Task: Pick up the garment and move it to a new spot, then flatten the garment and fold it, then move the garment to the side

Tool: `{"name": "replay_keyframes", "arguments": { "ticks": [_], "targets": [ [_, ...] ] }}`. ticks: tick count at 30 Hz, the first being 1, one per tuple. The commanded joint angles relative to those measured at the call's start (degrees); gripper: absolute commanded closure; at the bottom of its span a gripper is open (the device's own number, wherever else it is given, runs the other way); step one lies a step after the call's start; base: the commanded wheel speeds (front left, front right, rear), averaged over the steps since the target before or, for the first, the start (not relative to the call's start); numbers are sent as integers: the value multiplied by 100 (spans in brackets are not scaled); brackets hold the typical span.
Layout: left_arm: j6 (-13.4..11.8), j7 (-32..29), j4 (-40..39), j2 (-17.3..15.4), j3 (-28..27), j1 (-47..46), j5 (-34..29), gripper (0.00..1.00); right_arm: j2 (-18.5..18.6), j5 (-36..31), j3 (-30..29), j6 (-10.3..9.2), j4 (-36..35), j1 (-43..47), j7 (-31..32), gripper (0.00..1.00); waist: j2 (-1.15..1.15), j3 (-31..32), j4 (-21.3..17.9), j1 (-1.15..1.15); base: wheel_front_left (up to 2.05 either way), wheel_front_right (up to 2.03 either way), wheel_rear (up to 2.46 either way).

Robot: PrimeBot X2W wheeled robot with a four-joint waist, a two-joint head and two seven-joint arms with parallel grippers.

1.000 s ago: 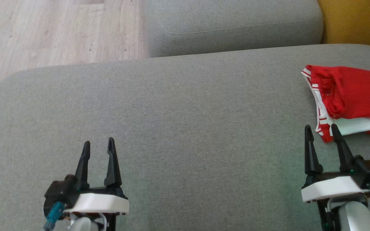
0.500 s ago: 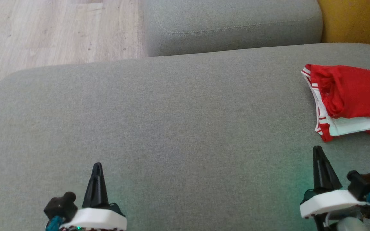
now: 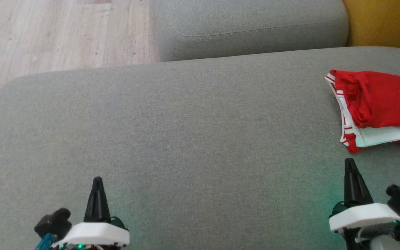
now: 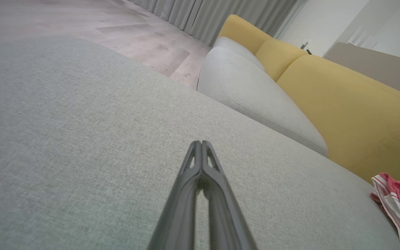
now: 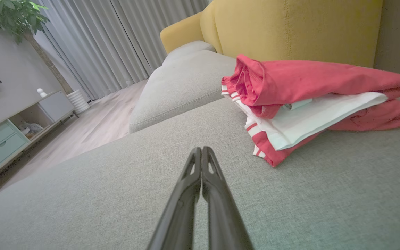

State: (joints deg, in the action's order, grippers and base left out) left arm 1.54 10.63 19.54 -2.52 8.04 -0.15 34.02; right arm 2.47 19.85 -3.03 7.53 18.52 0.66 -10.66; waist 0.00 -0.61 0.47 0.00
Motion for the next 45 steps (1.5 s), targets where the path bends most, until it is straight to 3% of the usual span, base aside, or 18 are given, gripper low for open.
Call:
{"name": "replay_keyframes", "arguments": {
  "ticks": [1,45],
  "targets": [
    [32,-42,-210,-6,-124,-295,182,100,12,232,-26,-1,-214,-271,41,100,0,1,-1,0,0,0,0],
    [277,-768,-357,-19,-703,-429,2633,100,25,3277,-167,-2,-317,-450,769,100,0,19,-21,0,0,0,0]
  ]
}}
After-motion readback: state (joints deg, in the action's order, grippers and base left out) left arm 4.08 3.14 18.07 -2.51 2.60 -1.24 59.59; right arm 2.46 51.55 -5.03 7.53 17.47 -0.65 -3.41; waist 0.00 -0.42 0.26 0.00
